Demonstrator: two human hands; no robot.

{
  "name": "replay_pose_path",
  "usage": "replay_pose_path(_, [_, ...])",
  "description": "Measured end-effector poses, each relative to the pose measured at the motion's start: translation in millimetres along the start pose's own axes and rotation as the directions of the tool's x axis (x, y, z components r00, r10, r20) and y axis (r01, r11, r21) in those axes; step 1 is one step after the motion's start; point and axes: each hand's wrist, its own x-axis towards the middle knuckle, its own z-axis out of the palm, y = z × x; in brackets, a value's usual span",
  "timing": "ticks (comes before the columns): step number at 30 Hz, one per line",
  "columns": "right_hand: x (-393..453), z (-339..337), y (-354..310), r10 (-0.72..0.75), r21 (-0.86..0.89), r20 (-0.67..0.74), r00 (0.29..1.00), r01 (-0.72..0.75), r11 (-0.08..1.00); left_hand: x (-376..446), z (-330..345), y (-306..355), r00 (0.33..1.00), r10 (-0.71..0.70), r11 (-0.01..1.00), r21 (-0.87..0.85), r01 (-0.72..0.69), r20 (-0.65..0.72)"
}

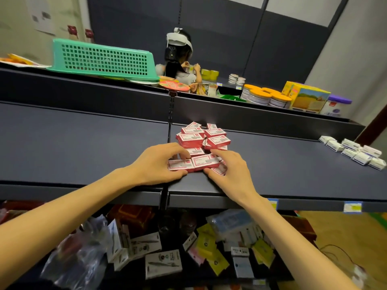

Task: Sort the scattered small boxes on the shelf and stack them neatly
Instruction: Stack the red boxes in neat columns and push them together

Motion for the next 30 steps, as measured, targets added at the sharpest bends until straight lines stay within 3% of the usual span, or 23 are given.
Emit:
replay_pose_path(7, [-6, -9, -4, 0.088, 0.217, -0.056, 0.995, -0.074, 0.973, 2, -3, 2, 0.999, -0.047, 0.986, -0.157, 0.049, 0.019])
replay_pose_path(10, [-5, -5, -13, 0.055, 0.291, -0.049, 0.997, -0.038, 0.956, 3, -3, 0, 0.997, -0.081, 0.975, -0.205, 0.08, 0.003])
replay_pose_path(15, [-2, 5, -26, 0.072, 0.423, -0.161, 0.984, 0.003, 0.906, 2, -3, -1, 0.994, -0.111, 0.962, -0.248, 0.11, 0.012])
replay_pose_path(17, [-2, 6, -26, 0.056, 0.44, -0.125, 0.991, 0.005, 0.898, 2, -3, 0, 0.993, -0.112, 0.957, -0.266, 0.114, 0.023])
replay_pose_path(21, [1, 12, -26, -0.042, 0.262, 0.075, 0.996, 0.02, 0.965, 2, -4, 1, 0.994, -0.1, 0.95, -0.293, 0.106, 0.037])
replay_pose_path(27, [-2, 16, -21, -0.123, 0.089, 0.106, 0.987, 0.114, 0.989, -1, -3, 3, 0.994, -0.088, 0.947, -0.303, 0.103, 0.062])
replay_pose_path(30, [-4, 15, -21, -0.137, 0.093, 0.121, 0.983, 0.127, 0.988, -1, -4, 3, 0.996, -0.07, 0.95, -0.301, 0.085, 0.06])
